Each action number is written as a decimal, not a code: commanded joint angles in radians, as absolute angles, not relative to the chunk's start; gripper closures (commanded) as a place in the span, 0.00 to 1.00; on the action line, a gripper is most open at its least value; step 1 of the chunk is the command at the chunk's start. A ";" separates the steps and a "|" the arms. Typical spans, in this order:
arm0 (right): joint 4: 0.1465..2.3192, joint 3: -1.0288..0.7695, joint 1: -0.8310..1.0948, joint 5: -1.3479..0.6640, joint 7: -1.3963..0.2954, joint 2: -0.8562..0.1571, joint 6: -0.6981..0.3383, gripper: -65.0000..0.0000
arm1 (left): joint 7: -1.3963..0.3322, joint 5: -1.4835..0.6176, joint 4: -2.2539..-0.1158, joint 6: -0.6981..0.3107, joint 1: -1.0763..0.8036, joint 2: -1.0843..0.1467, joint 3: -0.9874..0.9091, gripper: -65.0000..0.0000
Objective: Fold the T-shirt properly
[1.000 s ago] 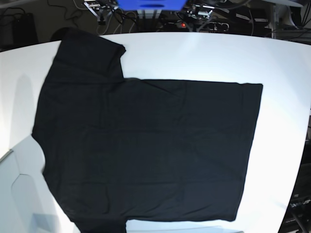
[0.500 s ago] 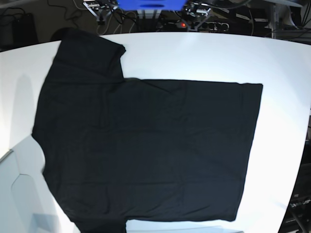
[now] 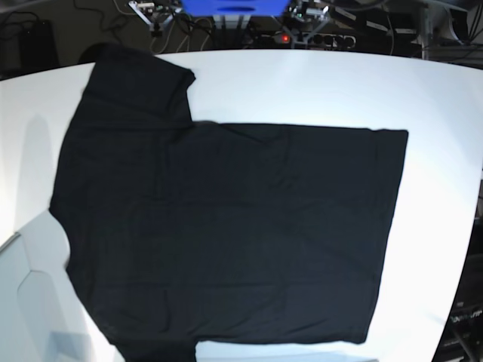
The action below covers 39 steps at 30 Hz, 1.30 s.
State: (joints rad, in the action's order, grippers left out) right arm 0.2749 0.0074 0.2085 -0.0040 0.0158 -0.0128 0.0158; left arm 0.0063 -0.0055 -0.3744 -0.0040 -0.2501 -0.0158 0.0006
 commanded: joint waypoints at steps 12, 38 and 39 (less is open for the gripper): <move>0.974 0.005 0.719 -0.005 0.010 -0.038 -0.005 1.00 | 0.007 -0.008 -1.040 0.004 -0.714 -0.134 -0.001 1.00; 2.035 -0.131 1.264 -0.005 0.004 -0.130 -0.005 1.00 | -0.001 -0.041 -2.005 -0.004 -1.133 -0.180 -0.257 0.81; 2.032 -0.137 1.242 -0.005 0.001 -0.130 -0.005 1.00 | -0.001 -0.082 -2.006 -0.004 -1.118 -0.180 -0.285 0.75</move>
State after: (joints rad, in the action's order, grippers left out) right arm 2.0174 -0.1360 1.2270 -0.0051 -0.0265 -0.1246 -0.0032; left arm -0.0254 -0.0929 -1.9865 -0.0113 -1.1011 -0.1780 -0.2779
